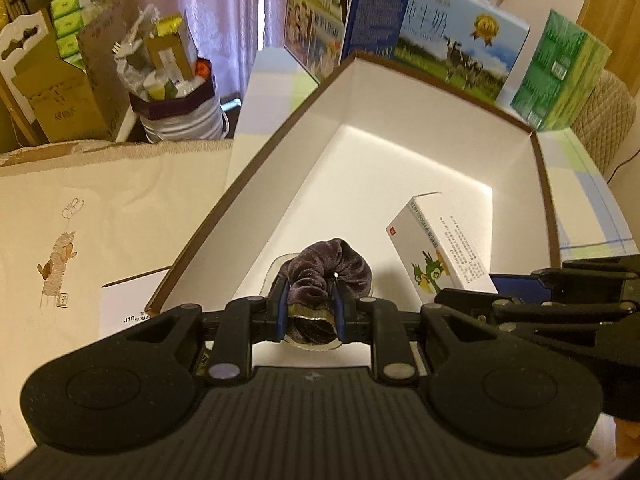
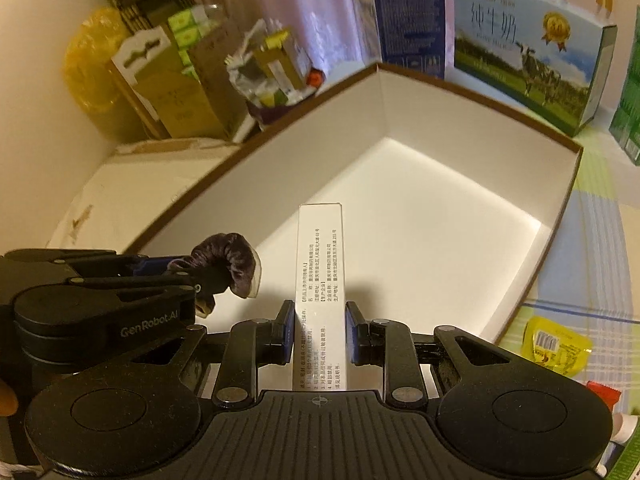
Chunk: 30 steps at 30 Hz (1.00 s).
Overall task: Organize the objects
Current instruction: 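Carry the scrunchie and white box into the brown box and open both tools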
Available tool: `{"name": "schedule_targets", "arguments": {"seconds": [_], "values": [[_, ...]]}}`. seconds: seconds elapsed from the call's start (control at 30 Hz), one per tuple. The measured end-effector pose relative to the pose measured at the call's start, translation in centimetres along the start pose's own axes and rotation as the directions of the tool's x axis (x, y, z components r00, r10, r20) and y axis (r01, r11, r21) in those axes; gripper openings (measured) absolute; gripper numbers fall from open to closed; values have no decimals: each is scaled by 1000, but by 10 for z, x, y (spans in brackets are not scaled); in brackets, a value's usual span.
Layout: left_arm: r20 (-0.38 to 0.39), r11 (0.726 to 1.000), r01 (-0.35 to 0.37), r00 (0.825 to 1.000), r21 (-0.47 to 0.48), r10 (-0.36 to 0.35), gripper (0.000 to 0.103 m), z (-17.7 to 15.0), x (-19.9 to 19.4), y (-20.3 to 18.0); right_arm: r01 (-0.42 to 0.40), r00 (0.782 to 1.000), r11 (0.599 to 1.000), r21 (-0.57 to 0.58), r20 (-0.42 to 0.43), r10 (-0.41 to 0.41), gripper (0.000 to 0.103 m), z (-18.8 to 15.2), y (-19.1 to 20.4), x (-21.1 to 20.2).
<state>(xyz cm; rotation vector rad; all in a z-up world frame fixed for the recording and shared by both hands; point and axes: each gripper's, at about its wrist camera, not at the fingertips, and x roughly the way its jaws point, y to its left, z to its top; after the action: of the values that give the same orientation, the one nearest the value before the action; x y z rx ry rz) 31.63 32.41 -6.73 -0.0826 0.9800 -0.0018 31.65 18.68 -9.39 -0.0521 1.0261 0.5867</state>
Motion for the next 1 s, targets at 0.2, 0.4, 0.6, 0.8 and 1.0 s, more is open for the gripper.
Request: {"name": "schedule_targets", "arguments": {"seconds": [0.2, 0.4, 0.6, 0.8, 1.0], "values": [[-36, 1000, 13, 999, 18, -12, 19, 1, 13, 0, 16, 999, 1000, 0, -33, -16, 22, 2, -3, 13], [-54, 999, 14, 998, 32, -12, 31, 1, 18, -1, 13, 999, 1000, -7, -46, -14, 22, 3, -2, 20], [-50, 999, 1, 999, 41, 1, 48, 1, 15, 0, 61, 997, 997, -38, -35, -62, 29, 1, 3, 20], [-42, 999, -1, 999, 41, 2, 54, 1, 10, 3, 79, 997, 996, -40, -23, -80, 41, 1, 1, 13], [-26, 999, 11, 1000, 37, -10, 57, 1, 2, 0, 76, 997, 996, -43, -8, -76, 44, 0, 0, 2]]}}
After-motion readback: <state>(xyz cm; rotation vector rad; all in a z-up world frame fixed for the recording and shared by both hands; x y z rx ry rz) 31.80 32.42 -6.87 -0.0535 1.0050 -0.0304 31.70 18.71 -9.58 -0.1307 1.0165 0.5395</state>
